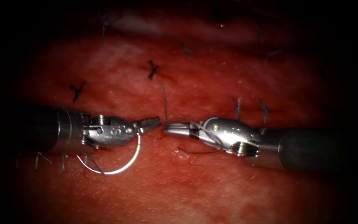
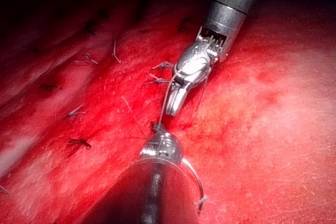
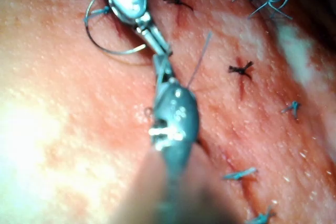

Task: Wound Closure

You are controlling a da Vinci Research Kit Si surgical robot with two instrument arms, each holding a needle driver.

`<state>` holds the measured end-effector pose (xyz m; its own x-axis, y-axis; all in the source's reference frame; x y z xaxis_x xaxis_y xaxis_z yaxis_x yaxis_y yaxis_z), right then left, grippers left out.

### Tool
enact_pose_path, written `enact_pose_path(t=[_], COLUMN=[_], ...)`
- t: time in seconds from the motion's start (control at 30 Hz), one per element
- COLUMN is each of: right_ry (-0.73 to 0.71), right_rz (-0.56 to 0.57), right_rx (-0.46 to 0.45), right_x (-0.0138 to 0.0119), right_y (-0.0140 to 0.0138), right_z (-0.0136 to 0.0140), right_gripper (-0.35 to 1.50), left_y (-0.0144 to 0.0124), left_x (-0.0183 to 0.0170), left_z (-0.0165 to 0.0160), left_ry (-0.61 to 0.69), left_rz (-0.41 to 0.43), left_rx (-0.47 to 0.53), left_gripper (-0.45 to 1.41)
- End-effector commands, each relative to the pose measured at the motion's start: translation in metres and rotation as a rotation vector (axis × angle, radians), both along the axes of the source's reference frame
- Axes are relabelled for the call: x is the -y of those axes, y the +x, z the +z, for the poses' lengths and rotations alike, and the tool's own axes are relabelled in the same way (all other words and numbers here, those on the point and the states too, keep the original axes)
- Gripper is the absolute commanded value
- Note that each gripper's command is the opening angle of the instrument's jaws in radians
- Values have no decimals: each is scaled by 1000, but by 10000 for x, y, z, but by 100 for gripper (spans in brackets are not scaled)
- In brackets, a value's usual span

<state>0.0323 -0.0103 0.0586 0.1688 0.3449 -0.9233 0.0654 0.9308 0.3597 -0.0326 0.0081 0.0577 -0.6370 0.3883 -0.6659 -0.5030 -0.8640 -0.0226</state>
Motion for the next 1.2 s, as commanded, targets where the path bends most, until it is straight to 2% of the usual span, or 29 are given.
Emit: enact_pose_path(t=[0.03, 0.3, 0.4, 0.43, 0.47, 0.5, 0.57, 0.67, 0.73, 0.87, 1.0, 1.2], right_ry=[-3, -19, -24, -25, -27, -29, -32, -39, -42, -48, -63, -58], right_rz=[1, 54, 84, 92, 104, 114, 120, 133, 134, 105, 66, 29], right_rx=[-2, -76, -71, -63, -50, -39, -32, -20, -14, 9, 39, 66], right_x=[-2, -7, -10, -11, -12, -12, -13, -11, -10, -4, 3, 13], right_y=[9, 18, 23, 24, 26, 28, 30, 30, 30, 31, 31, 33], right_z=[4, -6, -8, -7, -6, -5, -3, 3, 6, 9, 15, 25], right_gripper=[-35, -35, -35, -15, 17, 31, 46, 54, 56, 42, 31, 32], left_y=[-8, -18, -20, -21, -22, -23, -25, -29, -32, -31, -22, -9], left_x=[3, 20, 27, 29, 31, 35, 40, 51, 58, 57, 41, 12], left_z=[7, 15, 15, 14, 12, 9, 3, -11, -24, -49, -65, -70], left_ry=[0, -12, -11, -14, -14, -13, -19, -32, -43, -57, -102, -151], left_rz=[1, 19, 27, 30, 28, 26, 30, 44, 61, 96, 114, 139], left_rx=[-2, -43, -56, -60, -62, -64, -74, -92, -103, -117, -132, -179], left_gripper=[-45, -45, -45, -45, -45, -45, -45, -45, -45, -45, -45, -45])
